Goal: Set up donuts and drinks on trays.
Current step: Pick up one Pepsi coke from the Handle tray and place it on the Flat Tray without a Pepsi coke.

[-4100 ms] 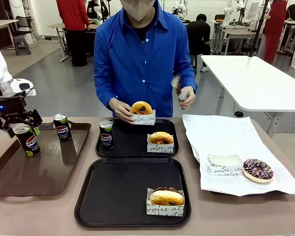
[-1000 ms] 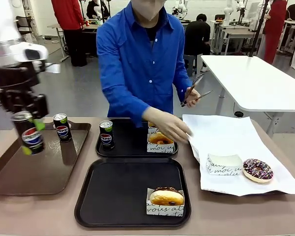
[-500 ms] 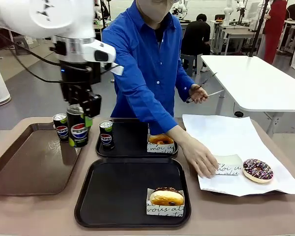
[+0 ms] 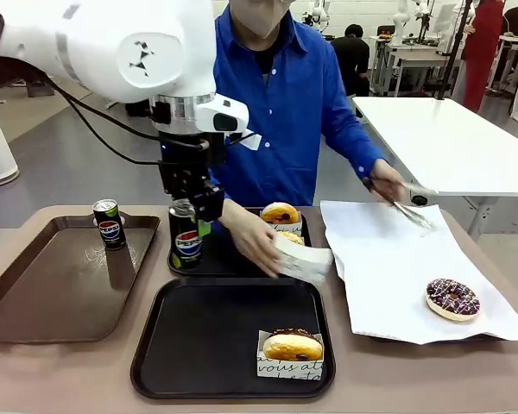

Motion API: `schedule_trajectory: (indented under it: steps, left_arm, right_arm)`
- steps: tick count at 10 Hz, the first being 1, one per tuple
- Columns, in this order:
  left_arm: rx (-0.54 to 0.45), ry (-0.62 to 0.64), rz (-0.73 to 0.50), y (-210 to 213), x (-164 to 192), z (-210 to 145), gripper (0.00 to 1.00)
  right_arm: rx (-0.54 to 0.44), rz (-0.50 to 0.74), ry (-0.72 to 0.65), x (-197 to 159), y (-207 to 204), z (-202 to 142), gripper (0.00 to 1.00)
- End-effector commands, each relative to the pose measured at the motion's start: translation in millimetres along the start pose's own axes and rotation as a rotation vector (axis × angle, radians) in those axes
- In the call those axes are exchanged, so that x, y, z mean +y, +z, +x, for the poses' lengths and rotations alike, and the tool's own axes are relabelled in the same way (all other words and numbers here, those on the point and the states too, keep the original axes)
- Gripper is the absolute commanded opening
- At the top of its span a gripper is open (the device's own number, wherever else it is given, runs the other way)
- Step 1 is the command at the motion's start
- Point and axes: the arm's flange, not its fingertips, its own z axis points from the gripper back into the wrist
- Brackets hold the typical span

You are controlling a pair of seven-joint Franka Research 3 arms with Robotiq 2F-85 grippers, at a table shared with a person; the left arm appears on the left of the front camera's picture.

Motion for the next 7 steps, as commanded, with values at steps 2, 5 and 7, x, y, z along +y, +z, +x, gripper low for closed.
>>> schedule_trajectory:
  steps: [2,5,7]
  left_arm:
    - [0.07,0.013,0.004,-9,-5,-33,0.57]
    - [0.011,0.072,0.038,15,-9,-156,0.57]
    - [-0.026,0.123,-0.003,6,0,-173,0.57]
  right_arm:
    - [-0.009,0.02,0.015,1,0,1,1.0]
    - [-0.009,0.02,0.015,1,0,1,1.0]
    - [-0.009,0.02,0.015,1,0,1,1.0]
